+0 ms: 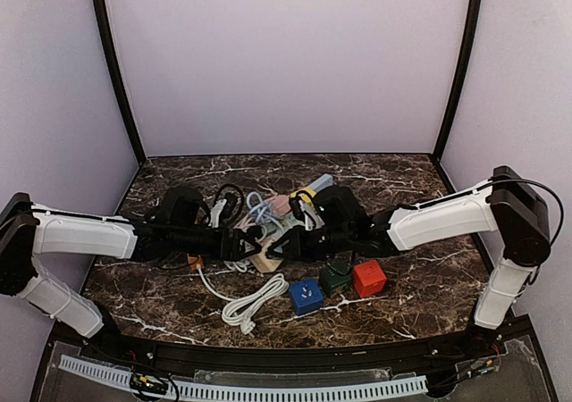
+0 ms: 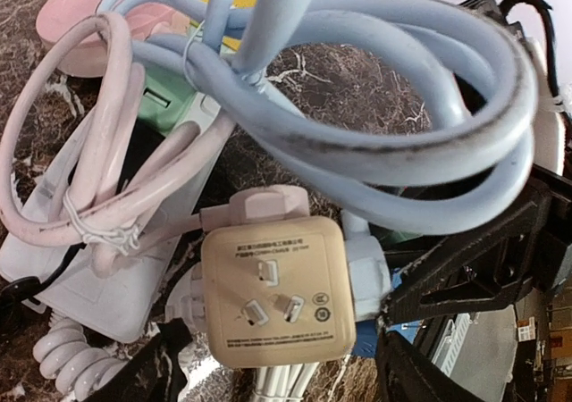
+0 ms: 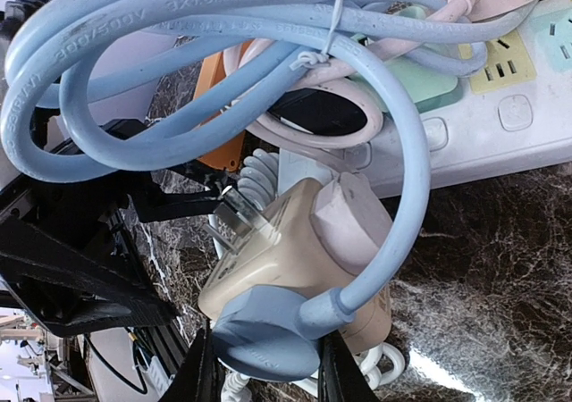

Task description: Pull the plug off the socket

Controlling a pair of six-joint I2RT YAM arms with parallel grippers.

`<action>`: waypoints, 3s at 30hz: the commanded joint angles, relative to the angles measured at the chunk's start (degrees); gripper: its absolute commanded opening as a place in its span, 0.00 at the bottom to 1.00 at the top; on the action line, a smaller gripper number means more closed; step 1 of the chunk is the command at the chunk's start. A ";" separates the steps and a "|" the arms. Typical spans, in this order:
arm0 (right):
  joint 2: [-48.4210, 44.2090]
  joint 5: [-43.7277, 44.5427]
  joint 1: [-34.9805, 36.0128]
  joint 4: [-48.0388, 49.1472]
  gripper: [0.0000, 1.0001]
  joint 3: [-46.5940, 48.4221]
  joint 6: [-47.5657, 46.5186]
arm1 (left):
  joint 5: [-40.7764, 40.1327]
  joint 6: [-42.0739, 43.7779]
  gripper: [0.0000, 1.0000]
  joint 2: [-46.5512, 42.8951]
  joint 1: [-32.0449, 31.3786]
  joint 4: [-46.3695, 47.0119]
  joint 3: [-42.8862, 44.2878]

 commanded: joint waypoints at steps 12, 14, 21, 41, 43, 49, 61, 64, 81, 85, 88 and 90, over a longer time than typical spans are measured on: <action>-4.07 -1.08 -0.47 8.67 0.00 -0.33 -0.65 | 0.93 -3.00 0.64 5.31 -1.33 3.78 0.42; -4.07 -1.10 -0.46 8.68 0.00 -0.37 -0.66 | 1.34 -3.10 0.62 6.01 -1.51 3.83 0.90; -3.56 -1.29 -0.53 8.22 0.00 -0.12 -1.28 | 2.10 -3.45 0.54 7.93 -1.85 4.97 1.60; -4.97 -9.78 -0.55 3.01 0.00 0.18 -14.49 | 0.62 -1.70 0.27 7.36 -1.81 4.52 1.21; -4.87 -9.59 -0.49 2.91 0.00 0.12 -14.41 | 0.52 -1.78 0.26 7.37 -1.82 4.61 1.12; -3.58 -6.82 -0.76 3.01 0.00 0.61 -9.91 | 0.47 -1.41 0.23 6.94 -1.82 4.68 0.75; -7.45 0.82 0.26 -2.67 0.34 0.72 -4.02 | 0.33 2.84 0.15 5.20 -1.81 2.11 1.42; -7.36 3.68 0.73 -7.91 0.45 2.64 -1.17 | 0.05 3.57 0.14 4.93 -1.85 1.32 1.90; -0.12 9.67 4.00 -15.61 0.46 8.65 7.33 | -2.25 3.81 0.12 3.97 -1.88 2.01 0.53; 0.92 9.31 3.97 -15.62 0.45 8.43 8.23 | -1.94 3.52 0.12 4.33 -1.85 2.22 0.79; 1.95 9.55 3.97 -15.61 0.42 8.42 8.76 | -1.81 3.25 0.12 4.32 -1.83 2.51 0.80; 2.69 9.42 3.95 -15.46 0.40 8.62 9.24 | -1.82 3.23 0.12 4.31 -1.89 2.51 0.81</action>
